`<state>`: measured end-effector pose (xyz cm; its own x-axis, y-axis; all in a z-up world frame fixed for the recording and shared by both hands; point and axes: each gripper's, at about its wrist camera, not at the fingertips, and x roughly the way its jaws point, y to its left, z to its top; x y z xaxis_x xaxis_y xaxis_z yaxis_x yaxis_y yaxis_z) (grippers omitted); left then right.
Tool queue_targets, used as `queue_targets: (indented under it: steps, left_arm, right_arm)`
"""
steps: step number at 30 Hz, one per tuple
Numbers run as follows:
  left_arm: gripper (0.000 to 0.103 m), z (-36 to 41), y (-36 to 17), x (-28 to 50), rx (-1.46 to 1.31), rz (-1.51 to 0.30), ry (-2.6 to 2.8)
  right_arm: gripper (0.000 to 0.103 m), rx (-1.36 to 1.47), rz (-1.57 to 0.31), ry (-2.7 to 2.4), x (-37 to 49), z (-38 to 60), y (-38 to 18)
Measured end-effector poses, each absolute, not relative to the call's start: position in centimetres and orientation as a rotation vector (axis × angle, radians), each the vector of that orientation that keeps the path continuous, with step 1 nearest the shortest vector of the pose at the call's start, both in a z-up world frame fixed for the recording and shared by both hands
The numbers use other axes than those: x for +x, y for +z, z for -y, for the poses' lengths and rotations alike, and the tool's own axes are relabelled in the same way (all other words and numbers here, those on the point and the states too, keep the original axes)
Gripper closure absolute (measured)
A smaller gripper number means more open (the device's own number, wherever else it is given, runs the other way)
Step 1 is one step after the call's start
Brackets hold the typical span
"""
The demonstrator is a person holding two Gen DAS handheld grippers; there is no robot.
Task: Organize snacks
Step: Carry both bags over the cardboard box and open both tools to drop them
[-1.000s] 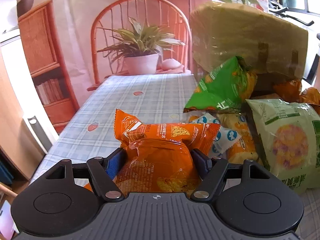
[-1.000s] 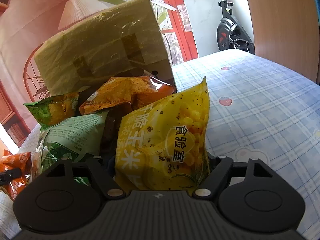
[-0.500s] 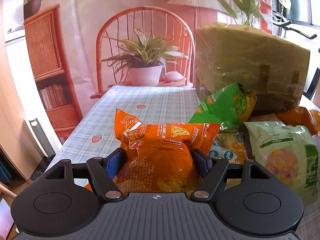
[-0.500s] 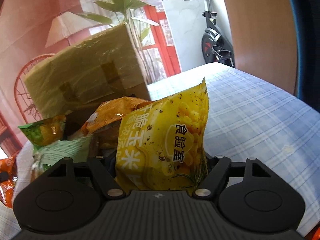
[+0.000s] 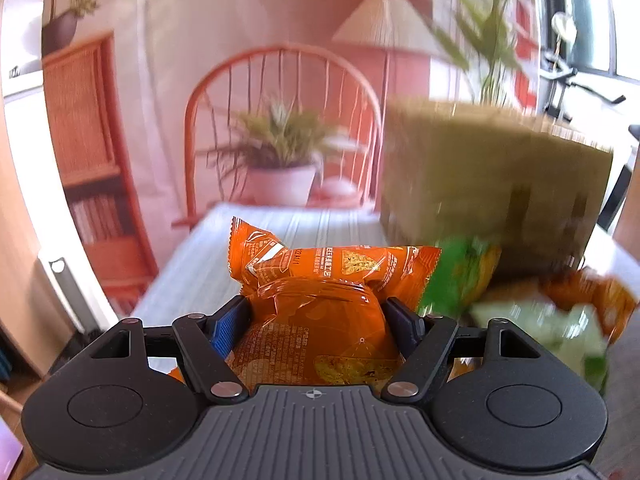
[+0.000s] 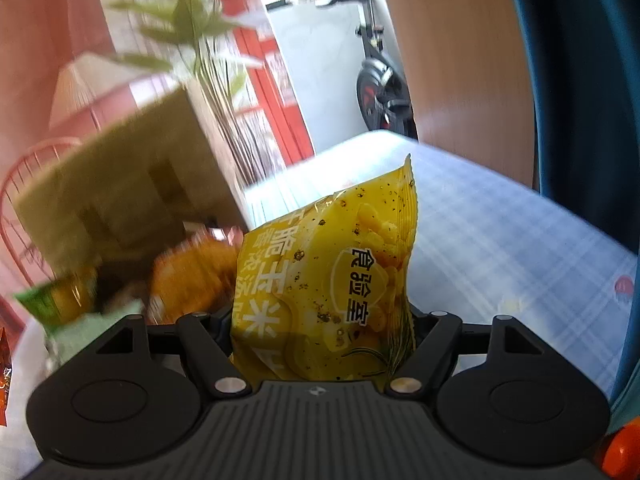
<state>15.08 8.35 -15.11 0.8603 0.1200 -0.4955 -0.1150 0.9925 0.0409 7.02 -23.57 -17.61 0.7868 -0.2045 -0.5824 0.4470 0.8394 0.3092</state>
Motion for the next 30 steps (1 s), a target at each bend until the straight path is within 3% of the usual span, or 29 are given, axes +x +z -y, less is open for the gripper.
queue_targets:
  steps: [18,30]
  left_arm:
    - [0.026,1.0,-2.6,21.5,0.119,-0.341,-0.072]
    - [0.026,3.6,-2.1,32.8,0.063,-0.395,-0.086]
  right_arm:
    - [0.028,0.264,-0.324,-0.169,16.5,24.4,-8.1]
    - [0.027,0.123,-0.257,-0.004,27.9,22.8,-4.7]
